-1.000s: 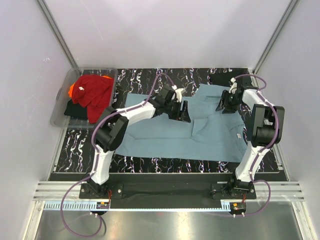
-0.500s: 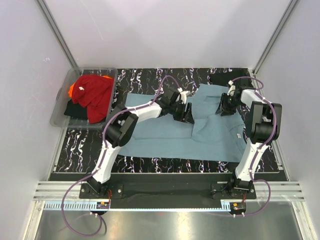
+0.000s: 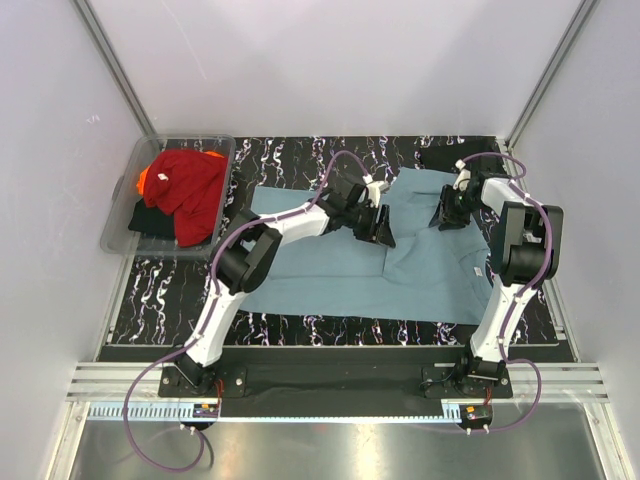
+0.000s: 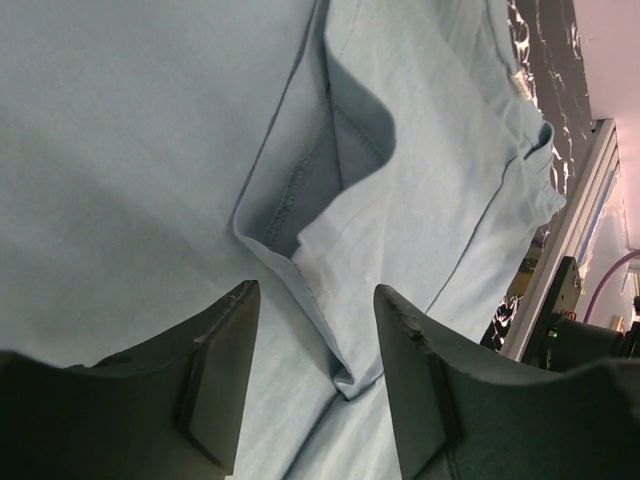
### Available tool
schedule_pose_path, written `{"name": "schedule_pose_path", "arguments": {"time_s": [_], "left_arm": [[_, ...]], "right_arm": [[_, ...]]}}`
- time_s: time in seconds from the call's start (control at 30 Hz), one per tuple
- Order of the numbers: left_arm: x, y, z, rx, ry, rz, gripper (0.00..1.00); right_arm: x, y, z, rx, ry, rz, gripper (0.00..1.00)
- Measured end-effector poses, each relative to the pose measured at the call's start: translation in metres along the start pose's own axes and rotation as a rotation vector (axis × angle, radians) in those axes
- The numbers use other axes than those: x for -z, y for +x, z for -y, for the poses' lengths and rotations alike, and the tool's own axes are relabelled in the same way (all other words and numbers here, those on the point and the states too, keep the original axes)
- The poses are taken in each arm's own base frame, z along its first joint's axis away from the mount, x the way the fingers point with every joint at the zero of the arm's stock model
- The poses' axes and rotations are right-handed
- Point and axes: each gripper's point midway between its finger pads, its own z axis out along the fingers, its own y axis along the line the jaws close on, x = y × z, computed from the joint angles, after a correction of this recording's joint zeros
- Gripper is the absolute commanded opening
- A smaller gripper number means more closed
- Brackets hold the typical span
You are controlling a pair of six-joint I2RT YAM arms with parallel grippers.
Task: Fold and stack the t-shirts
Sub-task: Fold the tshirt
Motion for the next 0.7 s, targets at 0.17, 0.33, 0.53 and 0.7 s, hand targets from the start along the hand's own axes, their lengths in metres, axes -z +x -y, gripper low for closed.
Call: {"name": "schedule_pose_path", "arguments": {"time_s": [0.17,0.33,0.53,0.7], "left_arm": [[-0.008,0.009,-0.007,0.032,-0.007,-0.022,0.25],[-0.008,0.010,-0.008,0.038,-0.010,-0.025,0.01],[-0.008,0.010,-0.012,0.039,-0.035,-0.022,0.00],[-0.008,0.011,-0.022,0.052,-0.088,-0.020,0.00]], "right_arm": [[0.000,0.000,-0.003,0.000,-0.017,-0.001,0.36],[0.000,-0.002,-0.006,0.002,-0.032,0.005,0.06],[0.000,-0.005,-0.004,-0.004,-0.019,0.019,0.00],[0.006,-0.010,-0.004,0.005,-0.007,0.059,0.00]]}}
